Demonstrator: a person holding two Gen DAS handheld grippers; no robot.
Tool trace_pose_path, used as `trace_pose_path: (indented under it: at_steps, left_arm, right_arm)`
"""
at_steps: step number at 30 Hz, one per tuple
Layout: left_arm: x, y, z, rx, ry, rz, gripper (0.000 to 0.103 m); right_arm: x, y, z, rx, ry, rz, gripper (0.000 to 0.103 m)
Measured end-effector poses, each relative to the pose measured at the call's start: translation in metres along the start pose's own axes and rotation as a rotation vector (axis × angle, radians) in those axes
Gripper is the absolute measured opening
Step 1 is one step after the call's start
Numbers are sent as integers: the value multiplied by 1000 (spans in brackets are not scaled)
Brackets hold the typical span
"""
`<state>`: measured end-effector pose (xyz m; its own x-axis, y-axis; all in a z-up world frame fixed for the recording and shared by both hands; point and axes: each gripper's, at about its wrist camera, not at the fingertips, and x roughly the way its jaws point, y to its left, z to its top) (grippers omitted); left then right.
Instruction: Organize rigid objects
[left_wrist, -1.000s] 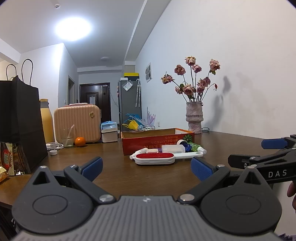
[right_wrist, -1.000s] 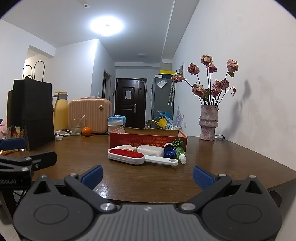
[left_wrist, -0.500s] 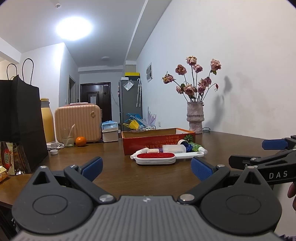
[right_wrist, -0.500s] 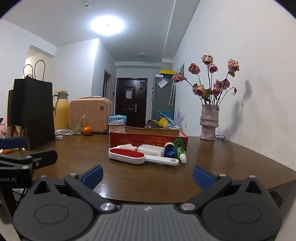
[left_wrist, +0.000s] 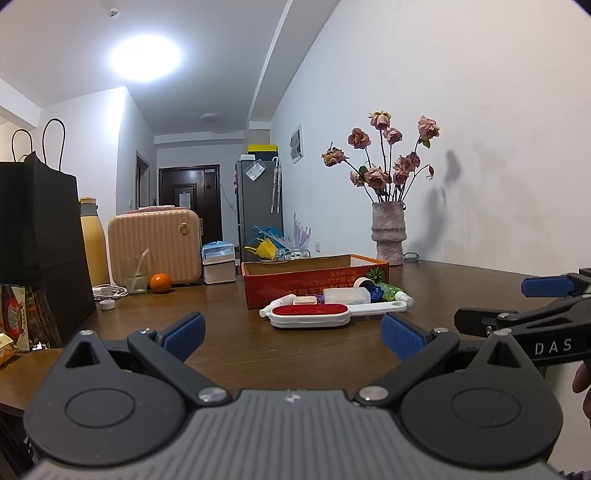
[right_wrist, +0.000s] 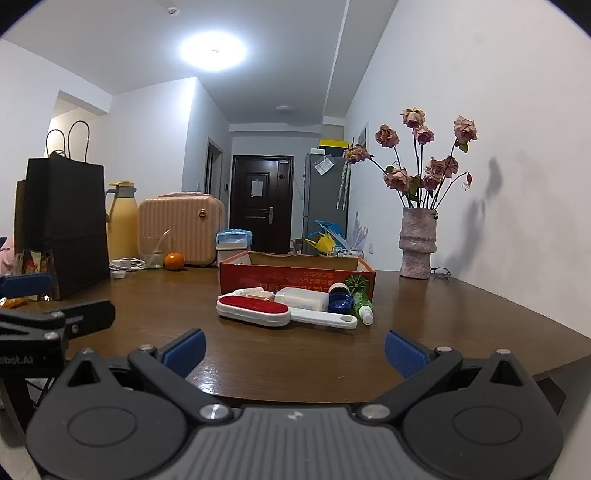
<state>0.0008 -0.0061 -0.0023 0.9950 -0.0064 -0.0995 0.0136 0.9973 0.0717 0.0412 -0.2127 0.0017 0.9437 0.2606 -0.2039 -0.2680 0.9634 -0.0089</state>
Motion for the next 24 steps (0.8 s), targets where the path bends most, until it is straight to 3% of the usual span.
trace_pose_path:
  at_steps: [24]
  left_arm:
    - [1, -2, 0, -1, 4, 0, 103]
  right_arm:
    - [-2, 2, -3, -5, 5, 6, 103]
